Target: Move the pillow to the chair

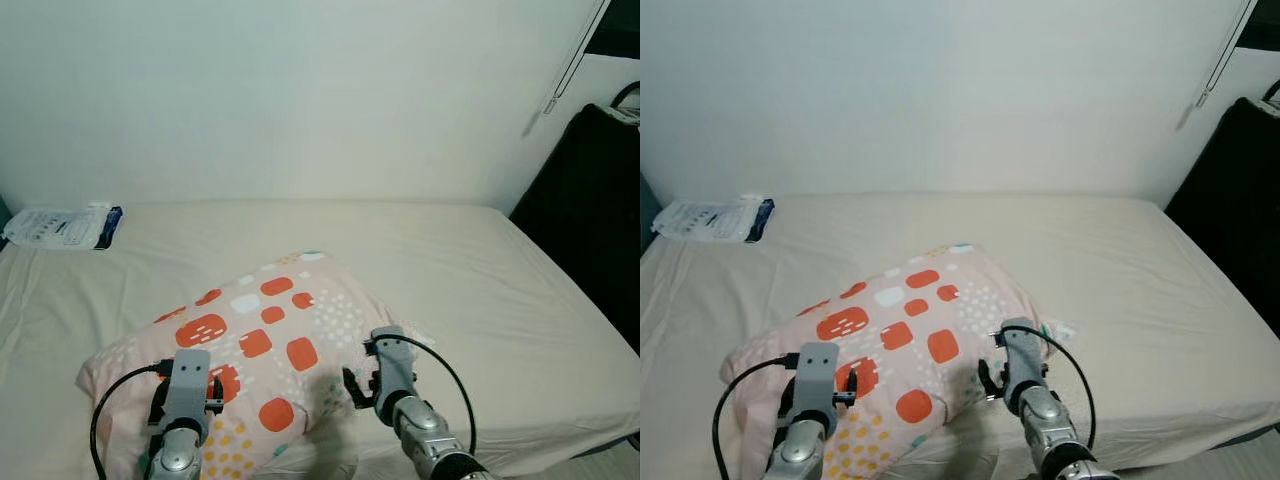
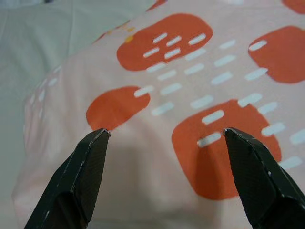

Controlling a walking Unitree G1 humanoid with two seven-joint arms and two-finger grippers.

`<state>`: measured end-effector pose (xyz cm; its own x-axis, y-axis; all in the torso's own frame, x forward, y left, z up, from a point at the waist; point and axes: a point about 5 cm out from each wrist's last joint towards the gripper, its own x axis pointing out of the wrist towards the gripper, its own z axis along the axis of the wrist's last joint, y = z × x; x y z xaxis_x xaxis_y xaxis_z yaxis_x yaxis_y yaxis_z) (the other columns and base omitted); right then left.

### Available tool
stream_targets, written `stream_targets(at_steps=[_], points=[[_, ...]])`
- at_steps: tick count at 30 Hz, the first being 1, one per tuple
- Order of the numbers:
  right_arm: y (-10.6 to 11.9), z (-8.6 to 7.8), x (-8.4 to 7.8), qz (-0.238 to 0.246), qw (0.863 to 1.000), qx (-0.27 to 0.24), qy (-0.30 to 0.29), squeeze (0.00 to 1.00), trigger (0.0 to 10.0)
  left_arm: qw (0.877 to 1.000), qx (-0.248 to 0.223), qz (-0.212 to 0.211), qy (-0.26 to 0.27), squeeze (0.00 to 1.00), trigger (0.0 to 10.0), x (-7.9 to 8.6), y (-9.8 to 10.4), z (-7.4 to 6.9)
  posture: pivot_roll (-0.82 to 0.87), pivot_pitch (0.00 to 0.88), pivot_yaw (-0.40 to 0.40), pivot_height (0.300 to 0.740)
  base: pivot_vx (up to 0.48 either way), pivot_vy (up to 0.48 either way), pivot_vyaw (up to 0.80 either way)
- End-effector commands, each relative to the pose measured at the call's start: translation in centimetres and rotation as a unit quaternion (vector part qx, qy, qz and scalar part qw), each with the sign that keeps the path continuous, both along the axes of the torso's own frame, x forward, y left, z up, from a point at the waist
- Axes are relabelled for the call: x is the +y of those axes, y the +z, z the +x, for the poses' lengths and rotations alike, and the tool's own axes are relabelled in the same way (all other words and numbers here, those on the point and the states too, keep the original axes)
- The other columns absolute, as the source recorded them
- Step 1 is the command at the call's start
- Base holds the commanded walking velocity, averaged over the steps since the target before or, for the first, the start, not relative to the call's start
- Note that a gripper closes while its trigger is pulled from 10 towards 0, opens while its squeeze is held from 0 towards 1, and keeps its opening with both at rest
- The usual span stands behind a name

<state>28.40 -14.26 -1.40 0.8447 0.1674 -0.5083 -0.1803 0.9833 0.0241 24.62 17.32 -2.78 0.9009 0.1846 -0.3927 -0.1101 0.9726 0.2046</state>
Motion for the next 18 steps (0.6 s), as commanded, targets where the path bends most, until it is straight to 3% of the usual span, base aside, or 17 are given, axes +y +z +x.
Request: stream_targets(at_steps=[1, 5, 10, 13, 18], points=[[0.5, 0.6, -0.3, -0.008, 1.000, -0.003, -0.001, 0.00, 10.0, 0.999, 0.006, 0.009, -0.033, 0.00, 10.0, -0.7, 0.1, 0.4, 0.11, 0.000, -0.127, 0.740, 0.000, 0.000, 0.00], [1.7, 1.9, -0.9, -0.025, 0.999, -0.022, -0.012, 0.00, 10.0, 1.000, -0.002, 0.006, -0.022, 0.00, 10.0, -0.4, 0.9, 1.7, 0.08, 0.000, -0.120, 0.740, 0.000, 0.000, 0.00], [1.9, 2.2, -1.3, -0.053, 0.998, -0.021, -0.030, 0.00, 10.0, 1.000, -0.017, -0.010, 0.004, 0.00, 10.0, 0.2, 1.7, 2.5, 0.07, 0.000, -0.114, 0.740, 0.000, 0.000, 0.00], [1.8, 2.1, -1.4, -0.054, 0.997, -0.015, -0.047, 0.00, 10.0, 1.000, -0.020, -0.018, 0.010, 0.00, 10.0, 0.3, 1.8, 2.6, 0.07, 0.000, -0.113, 0.740, 0.000, 0.000, 0.00], [0.9, 1.2, 0.0, -0.022, 0.999, -0.003, -0.025, 0.00, 10.0, 1.000, -0.003, -0.007, -0.008, 0.00, 10.0, -0.5, 1.0, 1.8, 0.08, 0.000, -0.110, 0.740, 0.000, 0.000, 0.00]])
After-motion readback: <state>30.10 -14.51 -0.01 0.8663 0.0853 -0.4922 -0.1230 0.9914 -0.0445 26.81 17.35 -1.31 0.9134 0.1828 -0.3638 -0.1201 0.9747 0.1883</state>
